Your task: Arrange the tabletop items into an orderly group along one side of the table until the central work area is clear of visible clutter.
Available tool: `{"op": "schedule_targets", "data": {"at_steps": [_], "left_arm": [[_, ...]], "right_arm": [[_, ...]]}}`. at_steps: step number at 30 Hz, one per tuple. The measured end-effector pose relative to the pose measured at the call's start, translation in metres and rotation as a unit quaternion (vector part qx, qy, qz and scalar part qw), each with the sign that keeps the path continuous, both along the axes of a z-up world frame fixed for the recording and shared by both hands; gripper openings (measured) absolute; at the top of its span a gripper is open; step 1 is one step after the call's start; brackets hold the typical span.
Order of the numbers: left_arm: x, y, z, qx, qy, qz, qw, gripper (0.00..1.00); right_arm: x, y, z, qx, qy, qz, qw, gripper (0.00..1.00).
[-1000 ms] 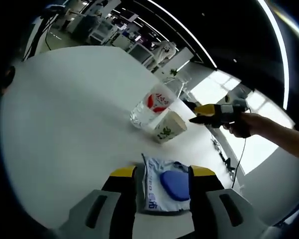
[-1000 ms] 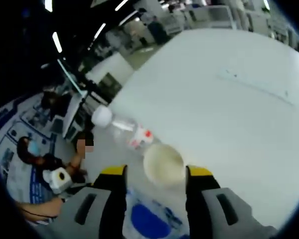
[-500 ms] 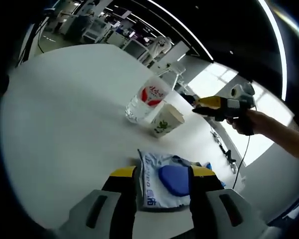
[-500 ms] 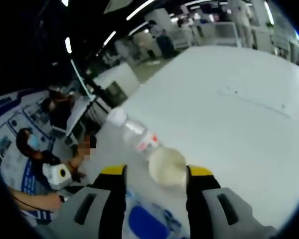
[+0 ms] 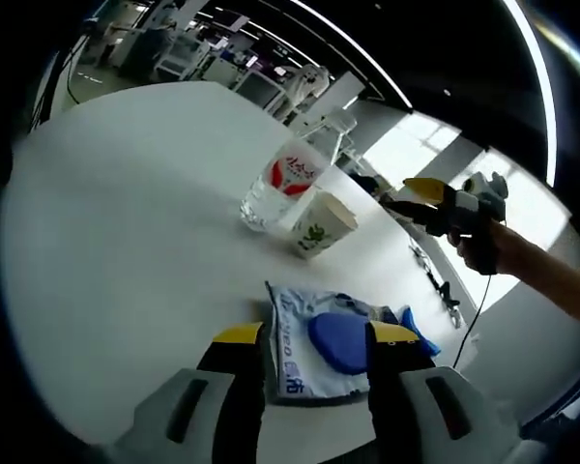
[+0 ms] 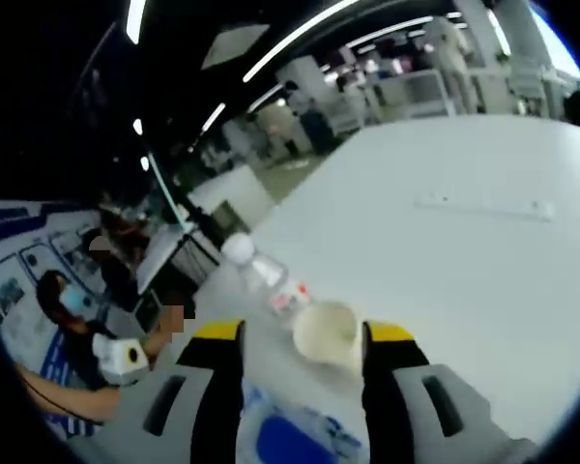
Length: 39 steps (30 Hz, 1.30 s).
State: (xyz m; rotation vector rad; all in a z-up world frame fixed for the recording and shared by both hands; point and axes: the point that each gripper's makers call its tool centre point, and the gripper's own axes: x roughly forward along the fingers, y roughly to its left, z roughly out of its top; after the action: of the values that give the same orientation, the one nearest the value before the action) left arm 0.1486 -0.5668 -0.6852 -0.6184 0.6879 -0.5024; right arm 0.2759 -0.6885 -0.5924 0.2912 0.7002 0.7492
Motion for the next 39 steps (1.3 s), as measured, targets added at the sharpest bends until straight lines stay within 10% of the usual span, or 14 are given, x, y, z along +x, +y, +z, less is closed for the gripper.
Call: {"op": "schedule_targets", "data": {"at_steps": [39], "left_arm": [[-0.009,-0.013,-0.011,0.044,0.007,-0.048,0.9979,0.39]], "right_arm": [[-0.013,-0.031,0.002,0.014,-0.079,-0.073,0.9941,0.4]]}}
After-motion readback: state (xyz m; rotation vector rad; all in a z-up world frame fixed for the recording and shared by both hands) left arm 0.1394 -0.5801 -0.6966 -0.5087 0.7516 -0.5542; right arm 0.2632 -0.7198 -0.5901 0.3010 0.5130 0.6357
